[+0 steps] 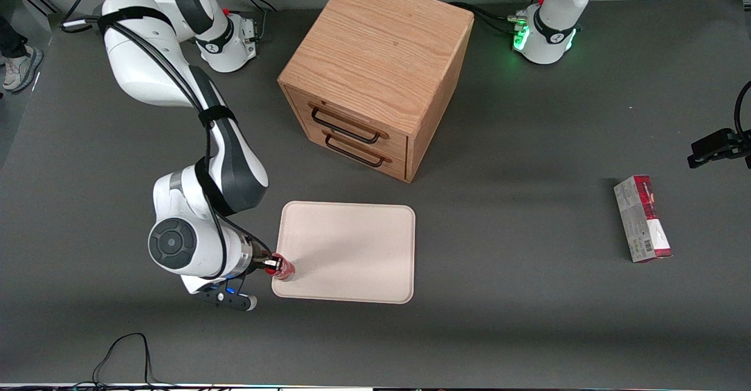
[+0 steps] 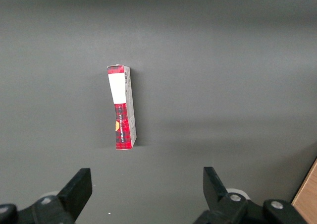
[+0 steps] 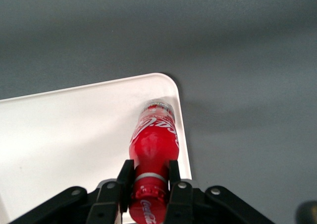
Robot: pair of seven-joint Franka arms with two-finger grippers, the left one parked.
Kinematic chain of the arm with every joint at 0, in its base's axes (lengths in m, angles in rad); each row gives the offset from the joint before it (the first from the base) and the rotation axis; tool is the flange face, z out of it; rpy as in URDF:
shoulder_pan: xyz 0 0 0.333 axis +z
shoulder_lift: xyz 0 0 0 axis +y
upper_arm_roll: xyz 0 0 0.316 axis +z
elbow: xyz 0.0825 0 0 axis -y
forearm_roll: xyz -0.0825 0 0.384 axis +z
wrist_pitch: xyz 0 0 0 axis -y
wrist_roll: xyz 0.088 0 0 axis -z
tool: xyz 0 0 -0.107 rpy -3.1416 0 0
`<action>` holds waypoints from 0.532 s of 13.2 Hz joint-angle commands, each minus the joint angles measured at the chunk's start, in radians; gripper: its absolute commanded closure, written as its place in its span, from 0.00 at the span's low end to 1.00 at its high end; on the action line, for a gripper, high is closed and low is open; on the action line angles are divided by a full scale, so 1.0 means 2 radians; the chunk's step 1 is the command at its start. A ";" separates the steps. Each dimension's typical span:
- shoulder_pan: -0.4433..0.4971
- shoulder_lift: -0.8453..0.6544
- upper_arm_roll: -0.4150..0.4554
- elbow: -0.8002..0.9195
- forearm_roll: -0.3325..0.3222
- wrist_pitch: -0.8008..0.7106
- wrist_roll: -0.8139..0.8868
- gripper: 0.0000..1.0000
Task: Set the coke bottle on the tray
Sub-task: 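Lower the bottle upright onto the tray's rim area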
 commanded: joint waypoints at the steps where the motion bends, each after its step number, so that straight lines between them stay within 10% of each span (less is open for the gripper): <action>1: 0.001 0.014 0.000 0.022 0.003 -0.003 0.012 1.00; 4: 0.001 0.016 0.000 0.020 0.003 0.003 0.012 1.00; 5: 0.001 0.018 0.001 0.019 0.004 0.003 0.012 0.62; 6: 0.001 0.018 0.001 0.019 0.003 0.003 0.009 0.03; 7: 0.001 0.018 0.001 0.019 0.003 0.003 0.012 0.00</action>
